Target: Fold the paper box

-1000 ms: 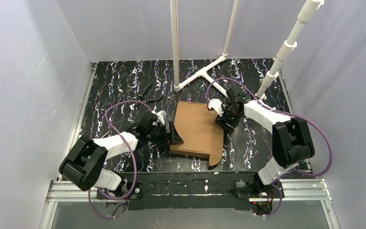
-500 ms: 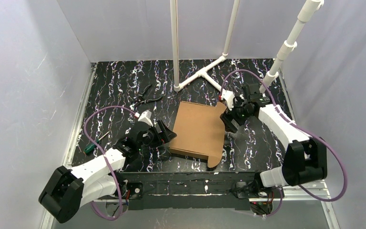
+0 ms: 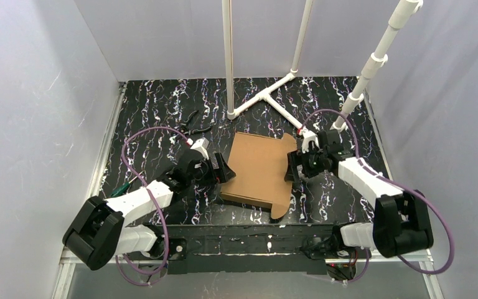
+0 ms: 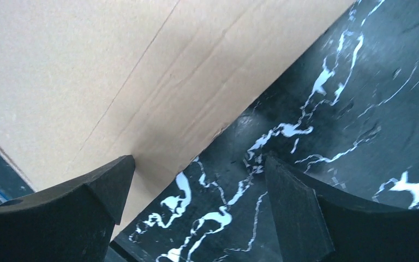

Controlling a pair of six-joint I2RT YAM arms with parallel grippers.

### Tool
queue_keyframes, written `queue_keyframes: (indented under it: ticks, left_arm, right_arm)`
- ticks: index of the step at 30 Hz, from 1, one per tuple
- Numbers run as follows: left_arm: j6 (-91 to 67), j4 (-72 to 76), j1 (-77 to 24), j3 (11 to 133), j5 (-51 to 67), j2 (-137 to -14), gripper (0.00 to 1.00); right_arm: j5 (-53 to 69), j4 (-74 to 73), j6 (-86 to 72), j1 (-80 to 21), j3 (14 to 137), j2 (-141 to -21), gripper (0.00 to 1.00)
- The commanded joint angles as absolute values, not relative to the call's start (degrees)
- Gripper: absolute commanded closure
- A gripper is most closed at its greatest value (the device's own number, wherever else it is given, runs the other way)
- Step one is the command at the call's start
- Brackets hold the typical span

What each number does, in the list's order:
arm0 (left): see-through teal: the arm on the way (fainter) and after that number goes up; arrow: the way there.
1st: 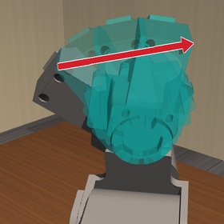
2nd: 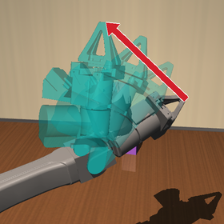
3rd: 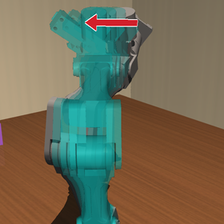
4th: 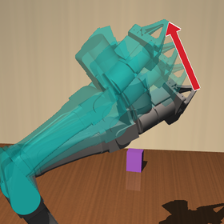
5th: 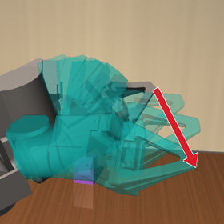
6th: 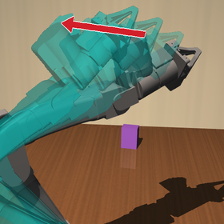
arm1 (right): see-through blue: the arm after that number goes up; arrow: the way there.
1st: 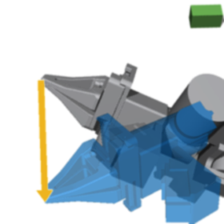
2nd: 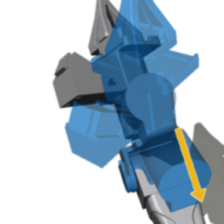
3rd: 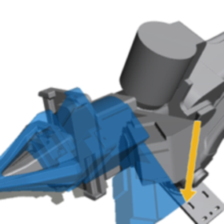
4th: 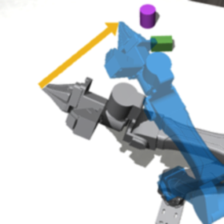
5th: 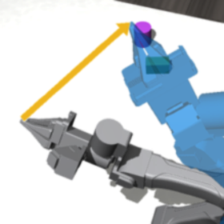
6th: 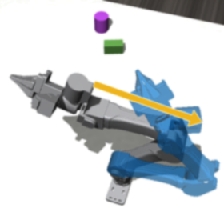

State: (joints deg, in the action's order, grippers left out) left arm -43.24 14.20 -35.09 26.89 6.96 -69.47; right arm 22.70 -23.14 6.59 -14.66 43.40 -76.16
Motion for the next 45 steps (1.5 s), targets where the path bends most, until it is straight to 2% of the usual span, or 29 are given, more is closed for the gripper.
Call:
queue_keyframes:
  ticks: [1, 6, 13, 16, 22, 31, 34, 39, 45]
  left_arm:
    - [-40.21, 13.89, -34.22, 28.4, 8.54, -68.3, 0.1]
    - [-41.61, 14.82, -34.11, 27.51, 10.54, -68.7, 0.11]
    - [-43.18, 16.26, -34.1, 26.01, 11.29, -67.05, 0.11]
    - [-43.76, 16.56, -34.1, 26.18, 11.87, -66.9, 0.11]
    - [-44.93, 17.36, -34.1, 26.38, 13.12, -68.03, 0.11]
    - [-46.11, 17.66, -34.12, 27.51, 15.12, -71.22, 0.12]
    - [-46.46, 17.75, -34.11, 27.53, 16.03, -71.46, 0.12]
    - [-46.23, 18.08, -34.1, 27.29, 15.73, -71.07, 0.12]
    - [-45.96, 18.62, -34.11, 27.79, 16.87, -71.51, 0.12]
  right_arm:
    - [25.87, -8.94, -6.87, -14.08, 37.22, -69.4, 0.02]
    - [34.13, 5.53, -19.96, -10.33, 25.65, -61.96, 0.02]
    - [36.71, 20.74, -31.65, -8.61, 17.8, -63.2, 0.02]
    - [37.77, 32.69, -40.24, -8.66, 13.89, -63.77, 0.02]
    - [34.87, 33.94, -44.1, -10.29, 12.89, -66.47, 0.05]
    - [31.73, 33.18, -47.42, -12.3, 13.87, -74.13, 0.28]
    - [32.03, 36.26, -46.97, -12.3, 13.6, -75.09, 0.41]
    - [35.29, 40.15, -45.94, -12.55, 13.19, -72.68, 0.73]
    - [38.37, 44.4, -44.84, -12.94, 13.18, -70.61, 0.99]
